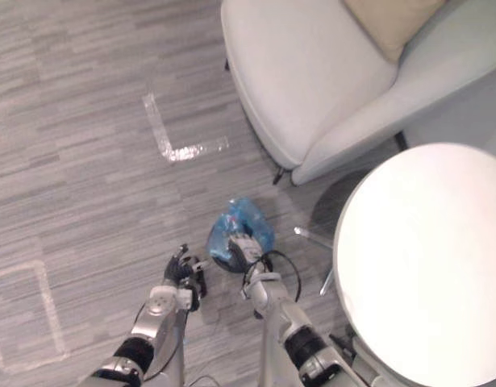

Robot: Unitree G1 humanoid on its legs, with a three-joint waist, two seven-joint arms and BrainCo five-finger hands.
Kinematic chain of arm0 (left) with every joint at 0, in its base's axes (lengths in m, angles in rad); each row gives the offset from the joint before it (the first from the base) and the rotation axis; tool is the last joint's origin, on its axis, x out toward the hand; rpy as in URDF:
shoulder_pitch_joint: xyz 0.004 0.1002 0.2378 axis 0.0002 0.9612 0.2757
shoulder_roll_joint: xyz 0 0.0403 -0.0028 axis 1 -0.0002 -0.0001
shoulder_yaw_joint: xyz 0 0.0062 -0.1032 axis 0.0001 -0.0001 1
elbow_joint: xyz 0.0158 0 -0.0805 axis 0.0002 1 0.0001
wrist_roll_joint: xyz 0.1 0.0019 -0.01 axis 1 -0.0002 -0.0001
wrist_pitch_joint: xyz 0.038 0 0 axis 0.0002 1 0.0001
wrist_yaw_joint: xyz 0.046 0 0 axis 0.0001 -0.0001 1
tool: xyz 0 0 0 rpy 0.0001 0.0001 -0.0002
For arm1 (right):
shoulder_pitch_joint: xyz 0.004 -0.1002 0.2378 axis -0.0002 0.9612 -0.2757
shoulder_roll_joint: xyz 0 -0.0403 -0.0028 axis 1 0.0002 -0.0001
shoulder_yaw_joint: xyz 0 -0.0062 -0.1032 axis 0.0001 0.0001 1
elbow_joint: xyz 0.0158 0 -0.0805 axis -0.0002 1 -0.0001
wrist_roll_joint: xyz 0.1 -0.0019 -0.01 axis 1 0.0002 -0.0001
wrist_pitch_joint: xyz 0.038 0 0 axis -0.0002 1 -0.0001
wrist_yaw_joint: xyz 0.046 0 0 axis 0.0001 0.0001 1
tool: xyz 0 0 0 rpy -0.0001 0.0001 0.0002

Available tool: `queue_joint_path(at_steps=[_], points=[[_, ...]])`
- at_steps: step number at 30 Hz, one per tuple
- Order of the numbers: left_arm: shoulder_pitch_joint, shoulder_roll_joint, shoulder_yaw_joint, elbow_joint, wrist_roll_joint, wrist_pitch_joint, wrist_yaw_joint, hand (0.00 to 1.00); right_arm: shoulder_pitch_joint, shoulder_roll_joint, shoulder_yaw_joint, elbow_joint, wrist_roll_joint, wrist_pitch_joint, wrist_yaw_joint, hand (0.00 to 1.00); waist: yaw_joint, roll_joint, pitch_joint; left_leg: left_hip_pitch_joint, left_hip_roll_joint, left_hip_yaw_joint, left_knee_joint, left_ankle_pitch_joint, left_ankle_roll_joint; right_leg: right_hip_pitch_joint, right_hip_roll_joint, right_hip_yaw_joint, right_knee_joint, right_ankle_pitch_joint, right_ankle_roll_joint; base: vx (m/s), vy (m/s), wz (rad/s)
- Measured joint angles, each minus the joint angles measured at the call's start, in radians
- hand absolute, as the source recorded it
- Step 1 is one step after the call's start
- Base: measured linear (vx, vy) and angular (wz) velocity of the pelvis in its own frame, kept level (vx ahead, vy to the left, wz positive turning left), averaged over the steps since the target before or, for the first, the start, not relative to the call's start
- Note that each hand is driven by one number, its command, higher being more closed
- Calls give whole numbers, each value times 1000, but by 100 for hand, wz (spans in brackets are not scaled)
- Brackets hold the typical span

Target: Gather rubbish on tea table into small bin, then transfer packed bag to large trash can.

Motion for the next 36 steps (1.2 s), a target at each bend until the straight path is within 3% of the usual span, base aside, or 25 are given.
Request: queue_joint_path(at_steps=[4,8,16,23,26,30,34,36], points=[[54,17,-32,3,11,6,-12,0,73,-16,-8,-180,24,-13,1,100,-14,-10,-38,101,-2,7,-41,-5,-1,111,6,-10,-70,8,14,100,-5,-5],[75,33,-71,73,31,7,-20,0,78,-14,-7,-203,46,-37,5,100,-21,-10,-78,182,-9,15,-87,-4,-6,200,13,-5,-147,25,21,115,6,-9],[108,85,-75,162,51,13,-38,0,46,-25,-18,10,84,-56,41,100,-42,1,-101,305,-46,15,-213,38,-24,315,15,4,-252,58,30,95,-1,0],[102,89,-79,138,60,14,-38,0,48,-42,-35,7,134,-57,49,100,-51,24,-118,368,-81,12,-348,112,-27,343,12,1,-298,81,25,-6,-17,4],[104,103,-107,41,59,10,-37,0,65,-77,-36,-116,196,-72,63,100,-54,27,-119,395,-92,9,-406,148,-27,356,13,-1,-321,97,24,-57,6,3],[147,132,-138,-214,65,-7,-30,0,69,-113,-51,-221,287,-114,85,100,-59,33,-134,440,-111,5,-495,181,-29,372,3,3,-343,100,34,-35,32,-1],[230,141,-137,-480,109,-38,-34,0,76,-114,-68,-242,325,-117,96,100,-59,44,-170,465,-131,-12,-566,208,-27,381,0,5,-376,112,43,41,44,1],[240,148,-134,-520,109,-41,-35,0,78,-116,-69,-278,340,-117,109,100,-61,50,-182,473,-136,-13,-594,222,-23,382,1,5,-384,121,38,78,33,1]])
